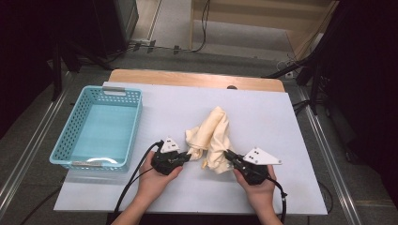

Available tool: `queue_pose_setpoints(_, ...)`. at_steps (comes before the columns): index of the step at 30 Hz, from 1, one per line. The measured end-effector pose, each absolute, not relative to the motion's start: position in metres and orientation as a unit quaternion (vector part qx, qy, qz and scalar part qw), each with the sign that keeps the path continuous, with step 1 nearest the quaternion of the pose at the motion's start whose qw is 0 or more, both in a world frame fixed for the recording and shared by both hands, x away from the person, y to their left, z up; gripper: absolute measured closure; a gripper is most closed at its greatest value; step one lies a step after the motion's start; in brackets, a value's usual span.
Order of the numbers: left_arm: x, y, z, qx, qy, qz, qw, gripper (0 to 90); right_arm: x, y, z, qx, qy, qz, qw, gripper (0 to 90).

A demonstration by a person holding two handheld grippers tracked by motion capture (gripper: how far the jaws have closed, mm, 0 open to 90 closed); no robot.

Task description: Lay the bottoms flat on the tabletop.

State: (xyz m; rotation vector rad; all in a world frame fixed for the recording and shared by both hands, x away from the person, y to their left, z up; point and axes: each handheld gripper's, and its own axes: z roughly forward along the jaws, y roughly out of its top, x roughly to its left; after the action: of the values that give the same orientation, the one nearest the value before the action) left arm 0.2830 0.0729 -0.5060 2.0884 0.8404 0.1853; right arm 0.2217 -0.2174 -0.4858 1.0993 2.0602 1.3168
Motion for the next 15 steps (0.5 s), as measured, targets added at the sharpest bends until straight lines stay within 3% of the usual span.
queue_pose_setpoints(15,0.264,0.076,-0.498,0.846,0.305,0.060,0.433,83.4,0.221,-0.305,-0.473,0.475,0.668,0.515,0.252,86.5)
